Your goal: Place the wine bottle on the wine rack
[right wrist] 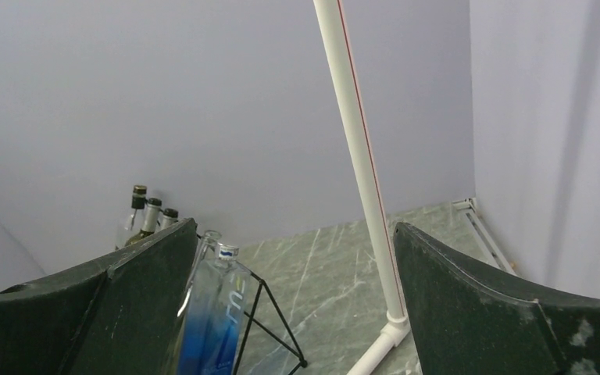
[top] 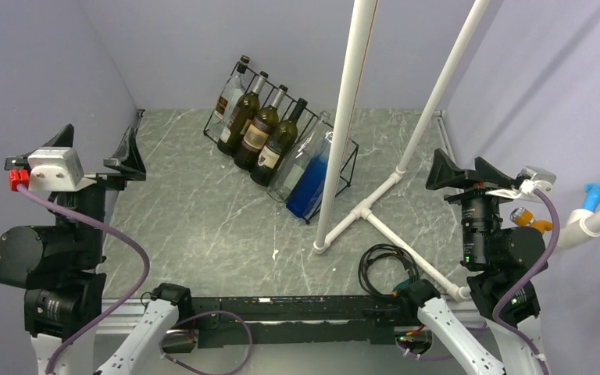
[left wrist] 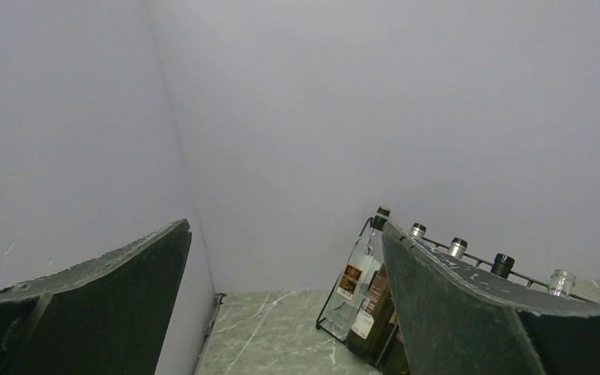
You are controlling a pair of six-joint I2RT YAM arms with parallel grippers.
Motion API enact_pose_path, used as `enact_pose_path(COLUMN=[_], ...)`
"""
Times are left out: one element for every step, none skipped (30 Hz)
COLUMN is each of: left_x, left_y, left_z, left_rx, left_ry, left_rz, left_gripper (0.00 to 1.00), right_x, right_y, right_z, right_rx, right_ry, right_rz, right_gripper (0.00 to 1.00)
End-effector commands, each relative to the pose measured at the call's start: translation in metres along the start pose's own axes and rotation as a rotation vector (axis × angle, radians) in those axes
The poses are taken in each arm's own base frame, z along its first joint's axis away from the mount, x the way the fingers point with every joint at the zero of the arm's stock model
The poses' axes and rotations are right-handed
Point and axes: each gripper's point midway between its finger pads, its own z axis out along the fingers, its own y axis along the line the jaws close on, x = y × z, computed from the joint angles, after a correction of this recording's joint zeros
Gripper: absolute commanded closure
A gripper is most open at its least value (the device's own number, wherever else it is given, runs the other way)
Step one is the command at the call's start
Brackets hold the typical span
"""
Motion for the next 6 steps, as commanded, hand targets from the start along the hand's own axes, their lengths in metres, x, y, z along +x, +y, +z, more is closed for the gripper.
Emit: enact_pose_path(left_x=[-0.0033, -0.0026, -0.001, 0.0001, 0.0008, 0.0021], left_y=[-0.002, -0.0027, -0.0036, -0.004, -0.0042, -0.0043], left_z=[0.0114, 0.0124, 0.0128, 0.0132, 0.013, 0.0129], left_rx=[-0.001, 0.001, 0.004, 0.005, 0.006, 0.005], left_ry=[-0.02, -0.019, -0.016, -0.014, -0.013, -0.011], left_rz=[0.002, 0.001, 0.002, 0.001, 0.001, 0.002], left_gripper=[0.03, 0.03, 0.03, 0.03, 0.03, 0.03], right_x=[-0.0031, -0.0025, -0.0017, -0.0011, 0.0006, 0.0013], right_y=[-0.0023, -0.0027, -0.003, -0.0031, -0.0028, -0.0021], right_z=[0.0079, 0.0086, 0.0095, 0.0105, 0.0112, 0.0115], right_rx=[0.03, 0.036, 0.041, 0.047, 0.049, 0.046], right_ry=[-0.021, -0.017, -0.01, -0.002, 0.009, 0.014], right_rz=[-0.012, -0.01, -0.009, -0.009, -0.009, -0.011], right_gripper=[0.0, 0.0, 0.0, 0.0, 0.0, 0.0])
